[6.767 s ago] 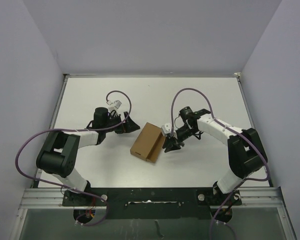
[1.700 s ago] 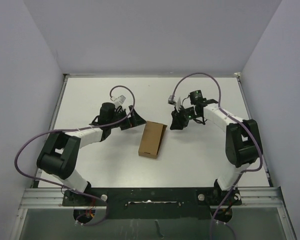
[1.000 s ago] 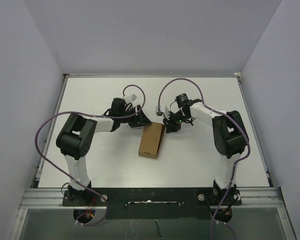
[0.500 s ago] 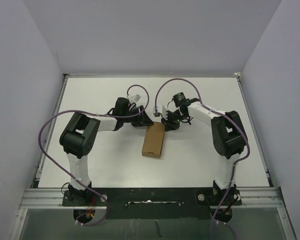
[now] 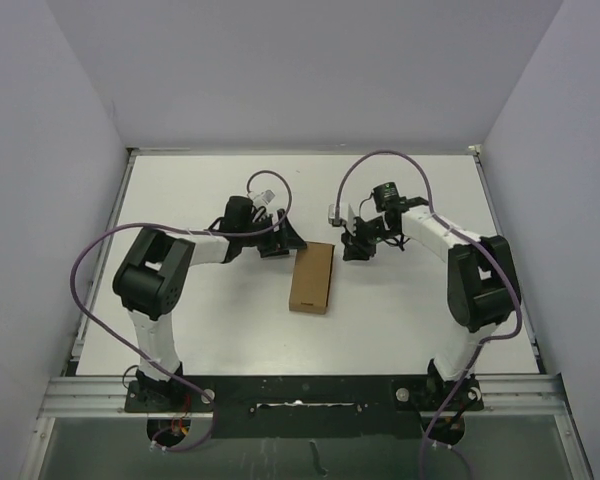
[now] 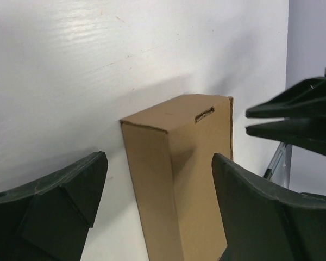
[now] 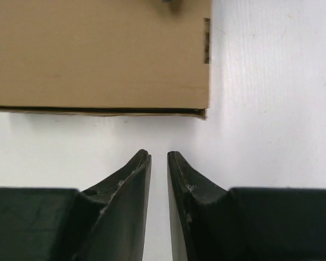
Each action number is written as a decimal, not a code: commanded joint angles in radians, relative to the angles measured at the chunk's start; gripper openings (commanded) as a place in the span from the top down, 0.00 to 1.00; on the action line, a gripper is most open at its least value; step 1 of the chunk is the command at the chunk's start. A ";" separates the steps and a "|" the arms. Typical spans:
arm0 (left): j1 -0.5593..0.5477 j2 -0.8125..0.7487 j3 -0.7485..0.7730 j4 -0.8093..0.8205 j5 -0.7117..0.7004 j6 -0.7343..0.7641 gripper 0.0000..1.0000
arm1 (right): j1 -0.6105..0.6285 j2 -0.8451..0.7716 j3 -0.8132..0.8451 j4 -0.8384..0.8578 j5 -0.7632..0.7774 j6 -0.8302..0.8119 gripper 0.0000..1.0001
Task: Fold the paper box
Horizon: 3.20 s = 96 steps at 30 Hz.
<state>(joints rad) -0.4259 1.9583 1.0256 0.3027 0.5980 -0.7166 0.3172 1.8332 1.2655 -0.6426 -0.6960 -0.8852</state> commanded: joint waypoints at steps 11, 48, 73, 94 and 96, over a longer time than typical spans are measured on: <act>-0.082 -0.354 -0.299 -0.040 -0.075 0.013 0.46 | 0.205 -0.100 -0.153 -0.119 -0.078 -0.111 1.00; -0.019 -0.575 -0.566 0.358 -0.179 -0.024 0.02 | -0.104 -0.070 -0.204 0.425 -0.323 0.991 0.24; -0.102 -0.371 -0.542 0.477 -0.201 -0.142 0.02 | -0.108 0.099 -0.147 0.334 -0.212 1.097 0.87; -0.232 -0.240 -0.359 0.595 -0.177 -0.256 0.16 | -0.125 0.095 -0.129 0.291 -0.158 1.035 0.89; -0.240 -0.218 -0.313 0.577 -0.161 -0.250 0.16 | -0.109 0.082 -0.121 0.278 -0.140 1.018 0.89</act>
<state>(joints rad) -0.6487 1.6985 0.6209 0.8047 0.3889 -0.9585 0.1780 1.9839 1.1091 -0.3340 -0.8726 0.1844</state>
